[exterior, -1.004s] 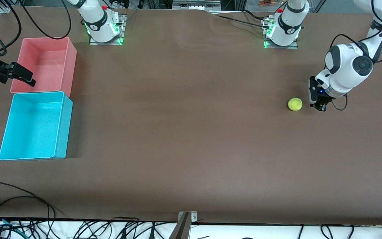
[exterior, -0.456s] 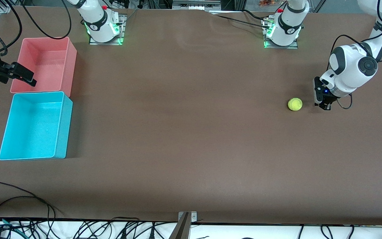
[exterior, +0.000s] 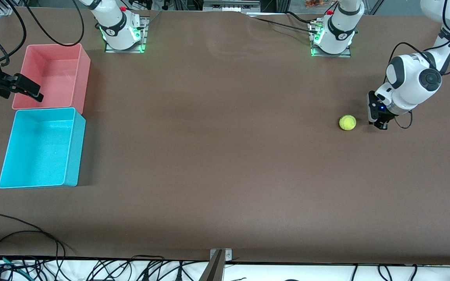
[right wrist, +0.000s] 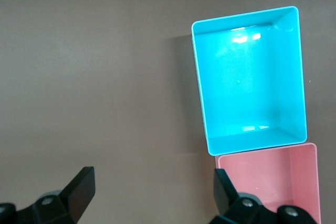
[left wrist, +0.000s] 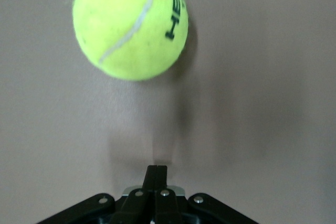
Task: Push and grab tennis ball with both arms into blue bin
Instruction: 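Push the tennis ball with the left gripper toward the cyan bin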
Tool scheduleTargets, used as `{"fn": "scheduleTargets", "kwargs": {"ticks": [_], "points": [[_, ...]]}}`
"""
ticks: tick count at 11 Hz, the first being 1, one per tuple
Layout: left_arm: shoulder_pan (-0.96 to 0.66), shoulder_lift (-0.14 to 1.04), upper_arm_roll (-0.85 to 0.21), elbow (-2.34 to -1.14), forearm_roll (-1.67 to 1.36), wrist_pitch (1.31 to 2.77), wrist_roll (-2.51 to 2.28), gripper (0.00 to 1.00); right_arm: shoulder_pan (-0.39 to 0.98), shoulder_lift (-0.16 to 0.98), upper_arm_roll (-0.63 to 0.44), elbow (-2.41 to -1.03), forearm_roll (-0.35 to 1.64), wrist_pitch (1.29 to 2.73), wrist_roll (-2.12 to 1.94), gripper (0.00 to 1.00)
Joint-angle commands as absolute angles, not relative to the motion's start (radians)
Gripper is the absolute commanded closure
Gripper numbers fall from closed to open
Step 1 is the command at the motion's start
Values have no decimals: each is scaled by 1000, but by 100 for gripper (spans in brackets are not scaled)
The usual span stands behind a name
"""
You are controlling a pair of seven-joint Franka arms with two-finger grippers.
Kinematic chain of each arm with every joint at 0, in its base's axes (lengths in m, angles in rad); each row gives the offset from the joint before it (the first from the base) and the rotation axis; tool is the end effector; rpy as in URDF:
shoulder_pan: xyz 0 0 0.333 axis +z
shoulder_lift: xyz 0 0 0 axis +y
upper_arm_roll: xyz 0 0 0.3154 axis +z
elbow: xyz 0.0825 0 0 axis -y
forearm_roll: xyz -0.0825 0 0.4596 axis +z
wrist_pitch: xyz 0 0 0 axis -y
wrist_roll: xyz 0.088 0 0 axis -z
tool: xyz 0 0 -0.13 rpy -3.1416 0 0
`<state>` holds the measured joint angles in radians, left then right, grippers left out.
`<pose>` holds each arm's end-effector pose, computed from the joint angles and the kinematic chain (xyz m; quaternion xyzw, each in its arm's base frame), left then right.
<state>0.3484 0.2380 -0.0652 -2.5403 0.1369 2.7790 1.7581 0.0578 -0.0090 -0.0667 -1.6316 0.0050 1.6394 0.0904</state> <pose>0.4658 0.1275 0.0901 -0.6962 0.7176 0.0136 0.0096 0.6331 -0.0052 0.5792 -0.9987 0.0498 -0.0083 0.0031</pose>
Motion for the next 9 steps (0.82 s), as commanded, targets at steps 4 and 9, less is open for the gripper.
{"fn": "scheduleTargets", "kwargs": {"ticks": [4, 9], "points": [[354, 236, -330, -2608, 166, 2826, 1377, 100, 58, 5, -67, -1612, 23, 1632, 86, 0], [363, 126, -594, -2594, 166, 2722, 1089, 100, 58, 12, -67, -1612, 23, 1641, 84, 0]]}}
